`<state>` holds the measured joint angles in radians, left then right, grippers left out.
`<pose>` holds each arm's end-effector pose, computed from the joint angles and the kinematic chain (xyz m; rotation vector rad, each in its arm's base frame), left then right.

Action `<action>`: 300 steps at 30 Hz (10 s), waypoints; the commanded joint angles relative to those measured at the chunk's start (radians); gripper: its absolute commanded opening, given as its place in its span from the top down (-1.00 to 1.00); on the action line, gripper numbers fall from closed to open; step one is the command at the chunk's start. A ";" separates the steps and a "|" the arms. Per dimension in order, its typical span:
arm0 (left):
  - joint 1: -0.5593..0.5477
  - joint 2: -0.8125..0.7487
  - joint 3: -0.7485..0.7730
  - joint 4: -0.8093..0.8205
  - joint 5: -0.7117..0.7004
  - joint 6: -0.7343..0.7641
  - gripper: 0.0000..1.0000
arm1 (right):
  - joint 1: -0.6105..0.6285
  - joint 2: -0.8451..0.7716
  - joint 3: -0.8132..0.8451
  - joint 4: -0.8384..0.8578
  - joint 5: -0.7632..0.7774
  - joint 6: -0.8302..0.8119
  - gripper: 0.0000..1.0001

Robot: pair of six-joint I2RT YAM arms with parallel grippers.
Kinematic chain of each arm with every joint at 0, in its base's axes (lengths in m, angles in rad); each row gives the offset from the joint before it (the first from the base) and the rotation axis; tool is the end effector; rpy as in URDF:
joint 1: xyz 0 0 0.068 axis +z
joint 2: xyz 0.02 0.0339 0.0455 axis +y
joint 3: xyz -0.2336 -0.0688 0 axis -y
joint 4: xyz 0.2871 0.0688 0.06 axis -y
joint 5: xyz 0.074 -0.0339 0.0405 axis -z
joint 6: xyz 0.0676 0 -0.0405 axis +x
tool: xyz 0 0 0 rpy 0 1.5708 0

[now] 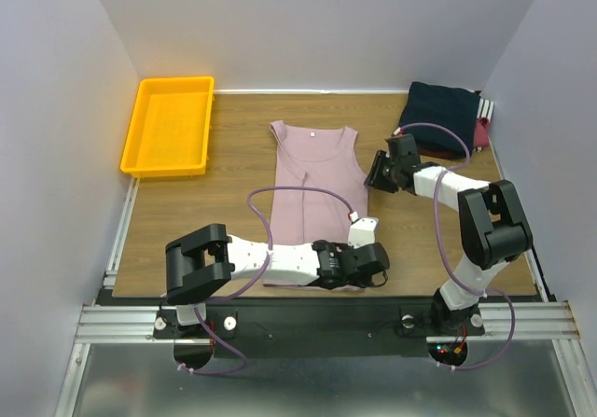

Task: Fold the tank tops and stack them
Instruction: Fold the tank top

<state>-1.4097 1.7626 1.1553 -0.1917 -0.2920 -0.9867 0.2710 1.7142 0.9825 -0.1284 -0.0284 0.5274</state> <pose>0.0884 -0.4226 0.1288 0.3760 2.4572 -0.8061 0.3844 0.1088 0.0902 0.3028 2.4509 0.3885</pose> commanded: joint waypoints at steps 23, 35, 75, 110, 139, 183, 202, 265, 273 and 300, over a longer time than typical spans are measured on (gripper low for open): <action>0.006 -0.114 -0.077 0.086 -0.016 -0.020 1.00 | 0.017 -0.010 0.035 0.084 0.107 0.028 0.95; 0.029 -0.244 -0.258 0.178 -0.027 -0.093 1.00 | 0.103 -0.004 0.116 0.064 0.133 0.052 0.99; 0.044 -0.479 -0.542 -0.043 -0.102 -0.375 1.00 | 0.353 0.314 0.502 -0.045 0.289 0.117 0.99; 0.074 -0.732 -0.497 -0.378 -0.257 -0.492 0.17 | 0.356 0.141 0.417 -0.082 0.225 0.105 -0.40; 0.118 -1.006 -0.807 -0.376 -0.160 -0.688 -0.20 | 0.827 -0.585 -0.525 -0.165 0.097 0.517 -0.37; 0.224 -0.758 -0.712 -0.143 -0.006 -0.375 0.00 | 0.821 -0.521 -0.386 -0.438 0.312 0.416 0.63; 0.150 -0.703 -0.752 -0.087 0.083 -0.448 -0.01 | 0.821 -0.634 -0.449 -0.442 0.311 0.470 -0.74; -0.196 -0.618 -0.727 -0.175 0.044 -0.745 1.00 | 1.099 -0.709 -0.430 -0.605 0.315 0.697 0.99; -0.178 -0.768 -0.694 -0.276 -0.090 -0.776 1.00 | 1.097 -0.665 -0.309 -0.629 0.475 0.672 0.99; 0.422 -0.770 -0.583 -0.040 -0.138 -0.193 1.00 | 0.768 -0.412 -0.079 -0.409 0.570 0.307 0.99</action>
<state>-1.0355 0.9668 0.5137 -0.2989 -0.3927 -1.3037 1.0843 1.2758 0.8459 -0.6392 0.4946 0.9100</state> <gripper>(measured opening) 0.029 0.027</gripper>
